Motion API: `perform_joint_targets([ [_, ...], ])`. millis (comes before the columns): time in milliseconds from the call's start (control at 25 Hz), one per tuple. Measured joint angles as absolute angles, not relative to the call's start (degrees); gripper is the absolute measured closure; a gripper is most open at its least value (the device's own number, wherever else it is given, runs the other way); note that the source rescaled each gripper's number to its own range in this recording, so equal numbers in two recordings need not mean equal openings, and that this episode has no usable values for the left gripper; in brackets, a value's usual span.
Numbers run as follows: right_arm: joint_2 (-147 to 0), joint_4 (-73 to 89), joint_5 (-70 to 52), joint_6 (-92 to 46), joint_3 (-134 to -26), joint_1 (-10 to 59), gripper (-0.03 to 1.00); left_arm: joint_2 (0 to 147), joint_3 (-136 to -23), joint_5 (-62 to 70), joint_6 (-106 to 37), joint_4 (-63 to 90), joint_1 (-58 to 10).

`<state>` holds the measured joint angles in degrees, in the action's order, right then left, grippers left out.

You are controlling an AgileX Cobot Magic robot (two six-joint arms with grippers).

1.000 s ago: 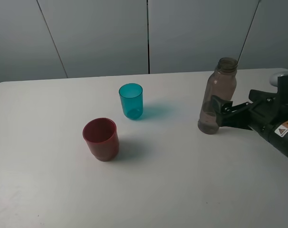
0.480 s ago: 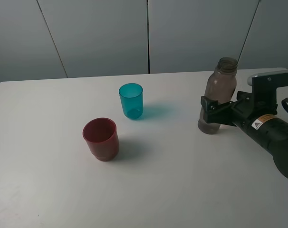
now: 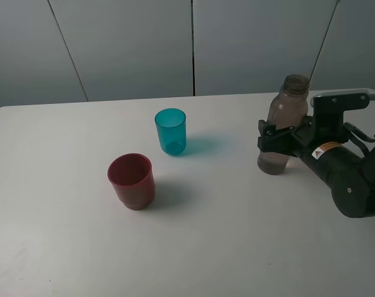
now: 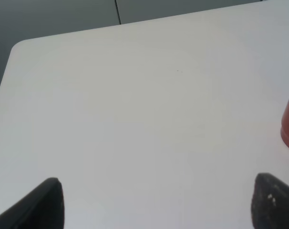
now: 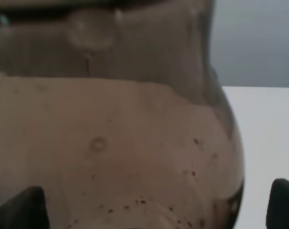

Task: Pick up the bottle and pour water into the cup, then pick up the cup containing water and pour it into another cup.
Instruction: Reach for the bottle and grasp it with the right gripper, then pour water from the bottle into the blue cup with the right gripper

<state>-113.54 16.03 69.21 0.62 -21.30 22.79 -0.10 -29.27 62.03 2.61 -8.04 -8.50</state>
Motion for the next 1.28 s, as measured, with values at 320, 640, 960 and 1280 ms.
perform_joint_targets([
  [320,-115.50,16.02,69.10,0.62,-23.38,22.79,-0.03,-0.10,-29.27,62.03,2.61,-8.04,-8.50],
  [640,-115.50,15.75,69.20,0.52,-23.50,22.79,0.18,-0.10,-29.27,62.03,2.61,-8.04,-8.50],
  [960,-115.50,15.54,69.20,0.59,-23.50,22.83,0.97,-0.10,-29.27,62.03,2.61,-8.04,-8.50],
  [1280,-115.50,15.54,69.20,0.00,-23.50,22.83,0.97,-0.10,-29.27,62.03,2.49,-8.04,-8.50],
])
